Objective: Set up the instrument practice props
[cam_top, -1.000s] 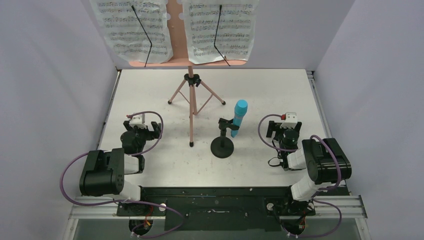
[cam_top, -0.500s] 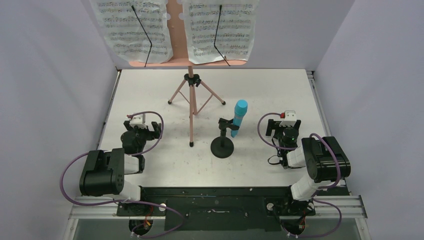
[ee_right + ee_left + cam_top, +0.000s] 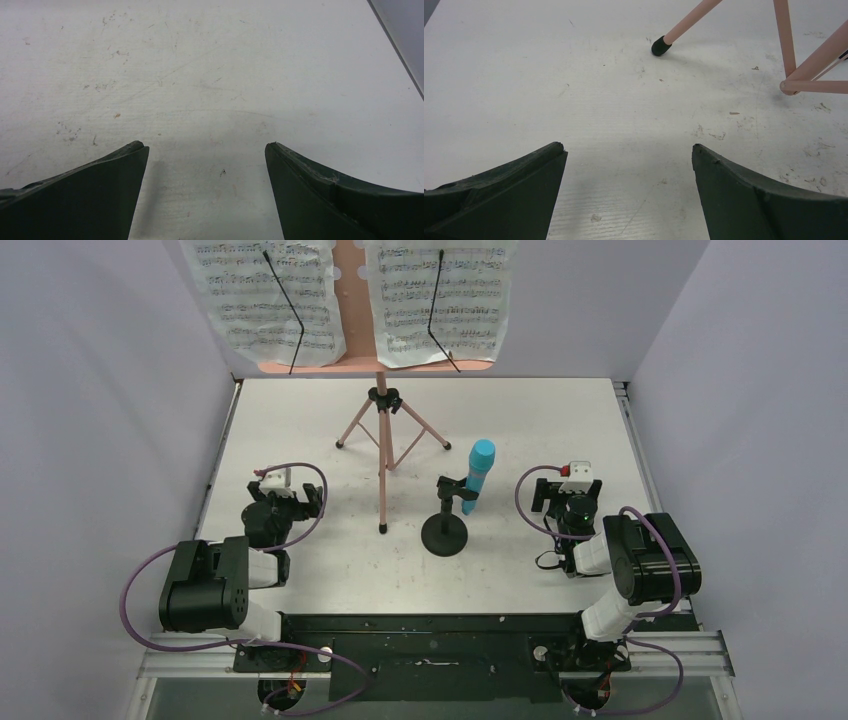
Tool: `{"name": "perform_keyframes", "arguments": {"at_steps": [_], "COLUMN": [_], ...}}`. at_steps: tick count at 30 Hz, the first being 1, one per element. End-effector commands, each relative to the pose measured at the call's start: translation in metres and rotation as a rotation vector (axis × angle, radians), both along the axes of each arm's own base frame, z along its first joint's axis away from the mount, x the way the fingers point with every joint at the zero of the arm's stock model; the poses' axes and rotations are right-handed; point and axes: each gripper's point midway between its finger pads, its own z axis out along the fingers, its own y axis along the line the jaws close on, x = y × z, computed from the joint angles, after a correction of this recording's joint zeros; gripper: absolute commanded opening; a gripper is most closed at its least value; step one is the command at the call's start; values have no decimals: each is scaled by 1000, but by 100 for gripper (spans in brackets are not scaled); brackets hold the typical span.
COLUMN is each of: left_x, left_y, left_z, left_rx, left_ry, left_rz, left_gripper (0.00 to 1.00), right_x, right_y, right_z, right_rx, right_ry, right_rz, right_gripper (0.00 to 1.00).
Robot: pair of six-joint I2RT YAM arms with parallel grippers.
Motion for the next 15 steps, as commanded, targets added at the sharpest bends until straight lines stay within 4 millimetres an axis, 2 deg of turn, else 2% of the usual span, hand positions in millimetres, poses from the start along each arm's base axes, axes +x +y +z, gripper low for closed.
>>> {"name": "perform_keyframes", "arguments": {"at_steps": [1,15], "left_x": [11,14], "left_y": [0,-1], "left_z": [19,17], "left_rx": [15,47], "left_ry": [-63,-43], "left_rz": [-5,44], "left_gripper": [96,96], "right_x": [13,13], "right_y": [-3,-3], "right_z": [23,23], "right_rx": [10,9], "right_ry": [-89,-89], "right_rz": [-13,-14], "right_gripper": [90,90]}}
